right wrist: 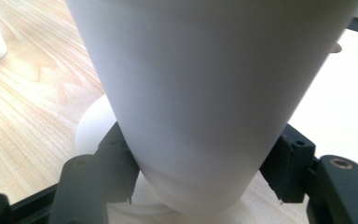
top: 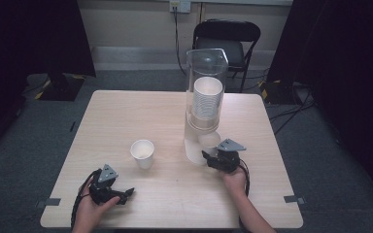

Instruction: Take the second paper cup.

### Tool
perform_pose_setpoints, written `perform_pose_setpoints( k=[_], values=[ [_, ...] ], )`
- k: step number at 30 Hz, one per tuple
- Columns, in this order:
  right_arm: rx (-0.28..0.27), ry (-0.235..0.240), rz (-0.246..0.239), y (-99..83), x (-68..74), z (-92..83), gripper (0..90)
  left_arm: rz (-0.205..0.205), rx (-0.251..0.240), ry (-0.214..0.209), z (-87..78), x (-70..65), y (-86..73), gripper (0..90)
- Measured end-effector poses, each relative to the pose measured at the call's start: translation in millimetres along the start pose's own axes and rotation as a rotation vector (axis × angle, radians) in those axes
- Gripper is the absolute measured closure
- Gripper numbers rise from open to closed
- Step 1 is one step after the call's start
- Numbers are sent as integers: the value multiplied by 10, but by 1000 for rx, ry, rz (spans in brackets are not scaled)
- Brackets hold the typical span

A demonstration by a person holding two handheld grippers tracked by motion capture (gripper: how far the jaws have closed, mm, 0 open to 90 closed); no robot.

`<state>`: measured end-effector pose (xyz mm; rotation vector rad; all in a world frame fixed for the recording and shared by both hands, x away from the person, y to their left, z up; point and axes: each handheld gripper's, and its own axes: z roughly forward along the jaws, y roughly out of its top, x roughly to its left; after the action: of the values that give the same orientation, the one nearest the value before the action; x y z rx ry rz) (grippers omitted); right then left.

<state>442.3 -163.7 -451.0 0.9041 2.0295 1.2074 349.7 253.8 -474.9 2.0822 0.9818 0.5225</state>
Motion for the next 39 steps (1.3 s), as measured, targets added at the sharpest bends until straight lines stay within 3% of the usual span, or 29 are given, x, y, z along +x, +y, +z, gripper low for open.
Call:
perform_pose_setpoints(
  k=[8,11,14,15,16,17,18,19,20,21,26,31,34,39],
  values=[
    [4,19,17,-53,-28,-233,362,6,19,4,3,4,10,0],
    [5,30,-13,-57,28,-327,359,-14,16,9,-2,-21,10,1],
    [-3,49,-62,-66,111,-414,356,-18,51,4,-26,-38,42,6],
    [-1,53,-77,-69,143,-442,356,-32,32,-22,-44,-51,56,45],
    [-7,63,-93,-73,174,-463,355,-49,9,-59,-76,-69,76,160],
    [-7,72,-108,-77,212,-489,355,-58,-10,-85,-108,-92,109,281],
    [-7,81,-125,-81,246,-510,354,-57,-19,-92,-140,-131,153,251],
    [-18,97,-125,-85,274,-526,352,-58,-33,-93,-173,-176,208,138],
    [-20,110,-125,-88,302,-543,351,-60,-61,-116,-216,-220,267,134],
    [-29,121,-136,-87,331,-547,350,-62,-94,-141,-256,-265,332,205],
    [-46,186,-155,-71,480,-533,346,-89,-185,-221,-332,-510,682,163],
    [-55,231,-198,-52,634,-503,344,-54,-192,-244,-286,-682,966,172],
    [-59,249,-213,-38,702,-496,344,-85,-201,-263,-247,-739,1088,179],
    [-52,262,-232,-51,741,-479,343,-79,-189,-268,-168,-798,1203,190]
  ],
)
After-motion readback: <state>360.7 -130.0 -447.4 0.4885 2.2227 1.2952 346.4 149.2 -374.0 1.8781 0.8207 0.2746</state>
